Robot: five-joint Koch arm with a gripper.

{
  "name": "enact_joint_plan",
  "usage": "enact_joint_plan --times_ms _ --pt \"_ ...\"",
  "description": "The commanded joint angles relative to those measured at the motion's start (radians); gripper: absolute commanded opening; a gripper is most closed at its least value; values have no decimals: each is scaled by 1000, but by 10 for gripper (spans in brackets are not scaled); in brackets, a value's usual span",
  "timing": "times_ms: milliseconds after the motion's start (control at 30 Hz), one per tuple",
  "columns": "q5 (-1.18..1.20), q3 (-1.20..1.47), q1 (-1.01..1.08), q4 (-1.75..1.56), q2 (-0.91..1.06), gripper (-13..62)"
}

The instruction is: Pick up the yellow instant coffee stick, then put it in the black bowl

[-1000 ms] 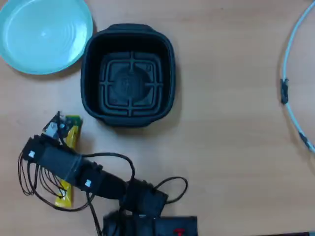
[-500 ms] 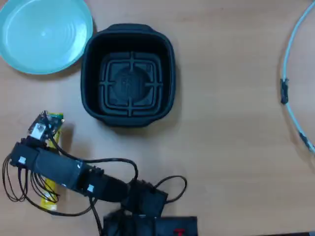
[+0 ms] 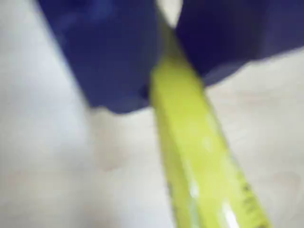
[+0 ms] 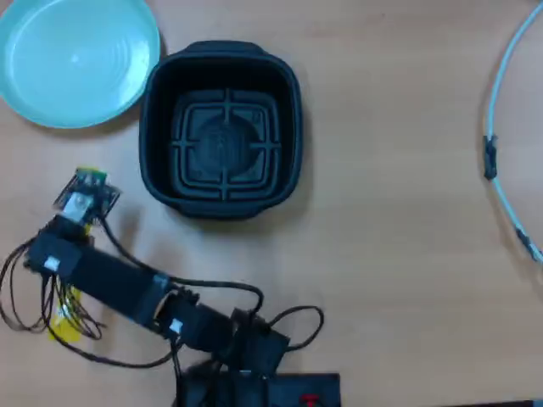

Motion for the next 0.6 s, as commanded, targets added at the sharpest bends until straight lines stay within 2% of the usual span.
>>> enact_joint_plan --times_ms 0,367,567 --pt "17 -120 48 15 107 -74" --pt "166 -224 327 -23 120 -74" --pt "172 -227 446 -61 114 -76"
